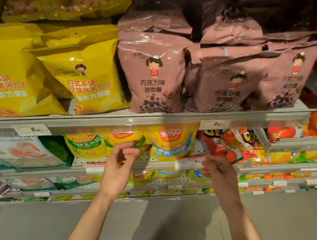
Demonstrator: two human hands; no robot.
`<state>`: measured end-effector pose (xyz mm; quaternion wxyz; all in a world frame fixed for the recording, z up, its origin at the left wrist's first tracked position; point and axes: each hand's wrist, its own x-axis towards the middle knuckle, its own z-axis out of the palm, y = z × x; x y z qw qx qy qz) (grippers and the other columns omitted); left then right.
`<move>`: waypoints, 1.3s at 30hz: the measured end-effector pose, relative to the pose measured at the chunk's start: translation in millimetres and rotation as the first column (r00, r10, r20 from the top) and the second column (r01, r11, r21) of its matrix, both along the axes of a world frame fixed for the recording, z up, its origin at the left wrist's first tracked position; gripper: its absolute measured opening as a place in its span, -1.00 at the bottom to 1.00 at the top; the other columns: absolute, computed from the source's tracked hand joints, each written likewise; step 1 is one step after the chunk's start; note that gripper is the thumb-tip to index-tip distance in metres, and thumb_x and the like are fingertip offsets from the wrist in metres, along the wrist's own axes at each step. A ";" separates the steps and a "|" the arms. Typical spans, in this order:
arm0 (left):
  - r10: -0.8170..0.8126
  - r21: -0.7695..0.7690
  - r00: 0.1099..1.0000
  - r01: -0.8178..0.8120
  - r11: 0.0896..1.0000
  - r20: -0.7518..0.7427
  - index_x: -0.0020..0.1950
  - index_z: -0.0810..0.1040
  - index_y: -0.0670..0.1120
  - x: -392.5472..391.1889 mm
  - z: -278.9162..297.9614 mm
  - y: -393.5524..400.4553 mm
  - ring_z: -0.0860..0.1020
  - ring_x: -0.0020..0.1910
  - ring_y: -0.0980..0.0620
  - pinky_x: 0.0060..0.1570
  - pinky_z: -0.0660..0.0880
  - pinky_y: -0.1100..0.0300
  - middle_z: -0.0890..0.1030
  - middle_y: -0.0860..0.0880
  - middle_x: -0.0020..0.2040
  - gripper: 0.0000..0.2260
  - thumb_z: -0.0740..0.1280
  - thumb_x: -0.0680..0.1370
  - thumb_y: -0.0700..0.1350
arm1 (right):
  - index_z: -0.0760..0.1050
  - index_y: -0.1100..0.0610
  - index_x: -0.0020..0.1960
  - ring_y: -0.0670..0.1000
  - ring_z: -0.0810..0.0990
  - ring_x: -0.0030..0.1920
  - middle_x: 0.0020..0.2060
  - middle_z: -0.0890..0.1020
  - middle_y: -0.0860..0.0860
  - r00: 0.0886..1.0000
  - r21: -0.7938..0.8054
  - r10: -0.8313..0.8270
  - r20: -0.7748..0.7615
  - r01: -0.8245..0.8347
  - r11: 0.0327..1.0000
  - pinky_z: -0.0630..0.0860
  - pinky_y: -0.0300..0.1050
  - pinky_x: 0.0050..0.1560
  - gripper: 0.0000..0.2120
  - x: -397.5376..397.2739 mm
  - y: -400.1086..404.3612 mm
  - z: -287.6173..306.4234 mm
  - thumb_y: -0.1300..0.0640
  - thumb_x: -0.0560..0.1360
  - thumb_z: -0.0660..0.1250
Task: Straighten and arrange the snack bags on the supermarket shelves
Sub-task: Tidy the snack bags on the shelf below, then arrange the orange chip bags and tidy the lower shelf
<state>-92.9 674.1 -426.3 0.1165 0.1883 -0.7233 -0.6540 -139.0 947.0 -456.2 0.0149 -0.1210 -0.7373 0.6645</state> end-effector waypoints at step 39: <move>0.135 0.121 0.982 -0.120 0.985 -0.132 0.08 0.63 -0.04 -61.3 3.2 214.3 0.66 0.01 -0.15 0.20 0.58 -0.10 0.70 -0.08 -0.05 -0.89 0.39 0.61 -0.23 | 0.61 0.05 -0.10 -0.13 0.60 -0.27 -0.32 0.68 -0.10 0.983 0.062 0.012 -0.185 -0.001 0.998 0.58 -0.19 -0.17 -0.76 -66.3 220.7 66.2 0.30 0.63 0.28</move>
